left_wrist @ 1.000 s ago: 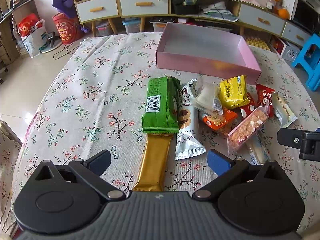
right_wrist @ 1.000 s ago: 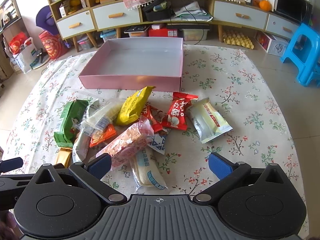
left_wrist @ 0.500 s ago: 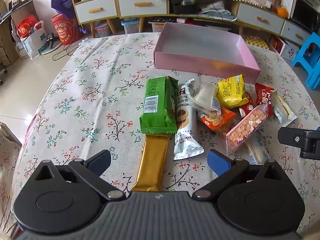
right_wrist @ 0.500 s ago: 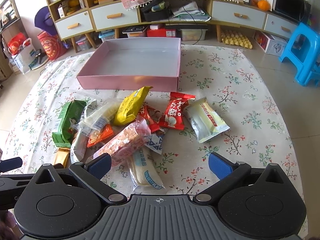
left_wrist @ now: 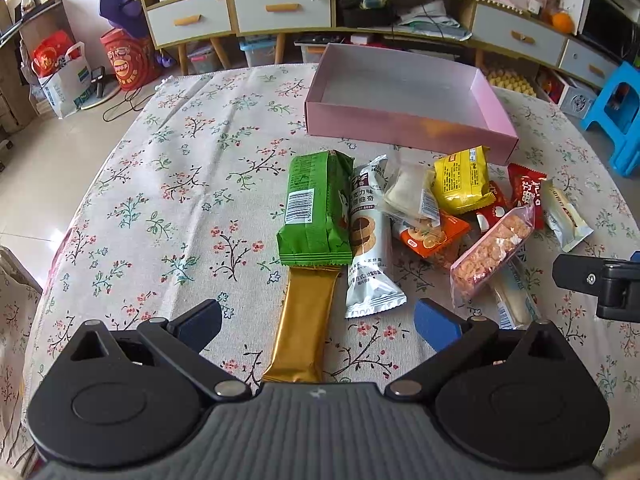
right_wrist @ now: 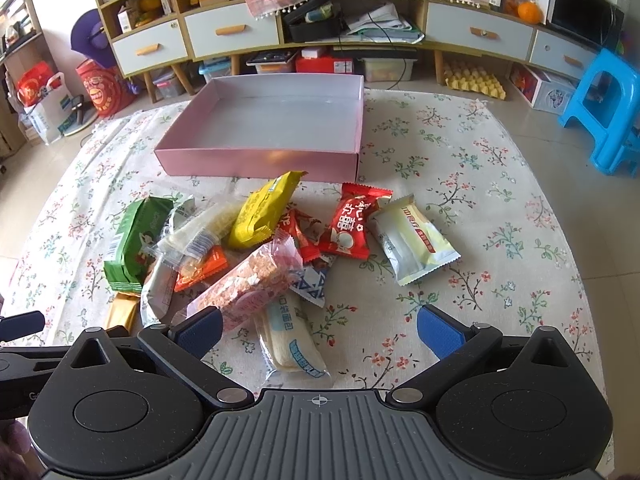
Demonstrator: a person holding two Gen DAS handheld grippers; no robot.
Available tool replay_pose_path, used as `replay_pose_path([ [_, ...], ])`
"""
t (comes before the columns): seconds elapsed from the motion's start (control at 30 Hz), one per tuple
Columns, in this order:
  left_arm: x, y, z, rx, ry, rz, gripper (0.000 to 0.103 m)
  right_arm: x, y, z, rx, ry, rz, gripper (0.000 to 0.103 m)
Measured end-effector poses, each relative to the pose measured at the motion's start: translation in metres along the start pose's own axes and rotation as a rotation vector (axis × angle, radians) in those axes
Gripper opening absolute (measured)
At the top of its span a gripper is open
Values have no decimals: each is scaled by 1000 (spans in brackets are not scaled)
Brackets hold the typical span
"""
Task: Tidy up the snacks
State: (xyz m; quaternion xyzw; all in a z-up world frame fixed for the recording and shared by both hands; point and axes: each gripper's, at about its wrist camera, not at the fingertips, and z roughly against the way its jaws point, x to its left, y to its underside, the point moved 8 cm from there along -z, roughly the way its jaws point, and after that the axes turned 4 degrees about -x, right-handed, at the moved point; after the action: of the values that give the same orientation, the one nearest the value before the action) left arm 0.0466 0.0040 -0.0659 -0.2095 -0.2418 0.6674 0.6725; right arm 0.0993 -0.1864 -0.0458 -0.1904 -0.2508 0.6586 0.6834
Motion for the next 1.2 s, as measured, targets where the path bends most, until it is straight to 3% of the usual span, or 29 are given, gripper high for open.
replay_pose_path([
  [1.07, -5, -5, 5, -37, -10, -4, 103, -6, 3, -2, 2, 23, 28, 103],
  [1.2, -9, -7, 9, -67, 10, -40, 103, -9, 10, -12, 30, -17, -2, 103],
])
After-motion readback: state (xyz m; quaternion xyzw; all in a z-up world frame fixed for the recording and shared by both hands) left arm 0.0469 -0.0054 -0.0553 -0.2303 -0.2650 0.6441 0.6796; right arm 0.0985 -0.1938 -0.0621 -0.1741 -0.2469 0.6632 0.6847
